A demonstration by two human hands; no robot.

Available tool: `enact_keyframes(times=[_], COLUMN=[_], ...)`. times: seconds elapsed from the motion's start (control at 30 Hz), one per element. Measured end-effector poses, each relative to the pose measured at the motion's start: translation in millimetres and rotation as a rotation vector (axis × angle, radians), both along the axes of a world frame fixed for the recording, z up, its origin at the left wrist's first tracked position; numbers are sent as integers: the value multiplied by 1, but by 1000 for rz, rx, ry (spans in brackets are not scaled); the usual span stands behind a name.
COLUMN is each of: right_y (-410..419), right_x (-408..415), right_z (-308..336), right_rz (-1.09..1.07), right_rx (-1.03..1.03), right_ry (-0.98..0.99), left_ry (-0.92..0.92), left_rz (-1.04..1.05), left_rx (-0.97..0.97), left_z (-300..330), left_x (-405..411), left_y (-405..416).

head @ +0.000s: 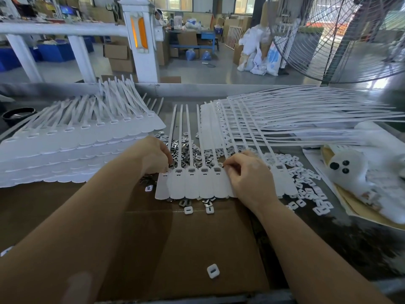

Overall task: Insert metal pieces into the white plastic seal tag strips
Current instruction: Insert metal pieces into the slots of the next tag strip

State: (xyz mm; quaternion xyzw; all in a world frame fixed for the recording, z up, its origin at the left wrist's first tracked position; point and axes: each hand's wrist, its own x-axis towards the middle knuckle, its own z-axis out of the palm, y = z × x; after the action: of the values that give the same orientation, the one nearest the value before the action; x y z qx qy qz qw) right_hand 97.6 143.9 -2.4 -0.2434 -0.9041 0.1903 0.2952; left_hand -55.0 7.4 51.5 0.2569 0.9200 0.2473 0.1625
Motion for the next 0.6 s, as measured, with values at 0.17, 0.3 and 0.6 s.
enact_keyframes(times=[0.17, 0.3, 0.6], right_y=[-1, 0, 0], right_x=[1, 1, 1], right_z=[1, 2, 2], right_rz=[-8, -9, 4], right_rx=[-2, -14, -26], right_ry=[-1, -8, 0], left_ry=[53, 147, 282], left_rz=[-33, -40, -161], left_rx=[48, 51, 168], left_z=[-3, -5, -24], left_x=[0, 3, 14], left_y=[-8, -7, 36])
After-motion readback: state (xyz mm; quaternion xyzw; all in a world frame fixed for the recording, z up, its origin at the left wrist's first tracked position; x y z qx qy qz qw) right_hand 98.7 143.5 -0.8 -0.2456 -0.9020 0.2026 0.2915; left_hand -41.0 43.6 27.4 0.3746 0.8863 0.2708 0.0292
